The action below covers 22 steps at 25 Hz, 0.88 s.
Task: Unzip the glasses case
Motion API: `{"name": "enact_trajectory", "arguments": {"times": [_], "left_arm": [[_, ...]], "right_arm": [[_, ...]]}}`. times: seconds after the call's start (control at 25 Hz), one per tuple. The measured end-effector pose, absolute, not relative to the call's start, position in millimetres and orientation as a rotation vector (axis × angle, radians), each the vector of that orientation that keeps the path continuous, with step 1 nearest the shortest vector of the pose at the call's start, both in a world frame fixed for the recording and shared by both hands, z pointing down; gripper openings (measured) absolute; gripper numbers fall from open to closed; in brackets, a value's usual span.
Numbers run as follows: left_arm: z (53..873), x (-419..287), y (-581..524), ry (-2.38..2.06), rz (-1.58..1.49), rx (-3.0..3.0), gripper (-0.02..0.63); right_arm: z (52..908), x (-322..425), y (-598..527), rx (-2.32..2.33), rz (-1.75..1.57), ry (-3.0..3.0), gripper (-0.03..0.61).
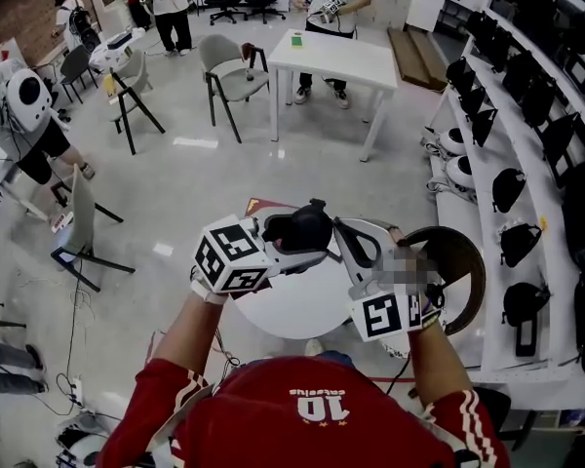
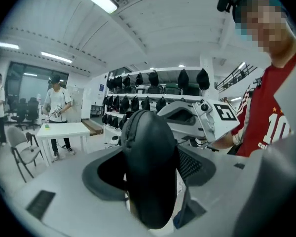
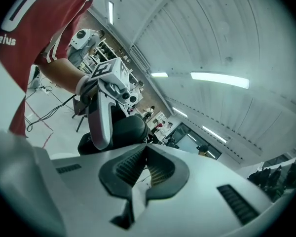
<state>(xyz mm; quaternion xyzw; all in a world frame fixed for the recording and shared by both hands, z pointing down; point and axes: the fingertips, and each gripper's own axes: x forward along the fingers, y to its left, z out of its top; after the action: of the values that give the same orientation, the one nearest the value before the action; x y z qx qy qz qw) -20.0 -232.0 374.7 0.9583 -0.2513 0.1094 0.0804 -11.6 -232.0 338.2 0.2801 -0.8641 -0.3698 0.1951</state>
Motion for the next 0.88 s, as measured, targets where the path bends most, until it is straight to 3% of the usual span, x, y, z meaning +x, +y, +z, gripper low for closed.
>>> {"name": "enact_trajectory", "arguments": {"times": [0.52, 0.88], "left_arm": [[407, -24, -227, -0.817, 0.839, 2.934, 0.301], [460, -29, -215, -0.644, 1.440, 2.860, 0.301]], "right_arm": [[353, -20, -229, 0.682, -1.073, -2.356, 0.015], [394, -26, -218, 0.475, -1.119, -2.220, 0.015]]}}
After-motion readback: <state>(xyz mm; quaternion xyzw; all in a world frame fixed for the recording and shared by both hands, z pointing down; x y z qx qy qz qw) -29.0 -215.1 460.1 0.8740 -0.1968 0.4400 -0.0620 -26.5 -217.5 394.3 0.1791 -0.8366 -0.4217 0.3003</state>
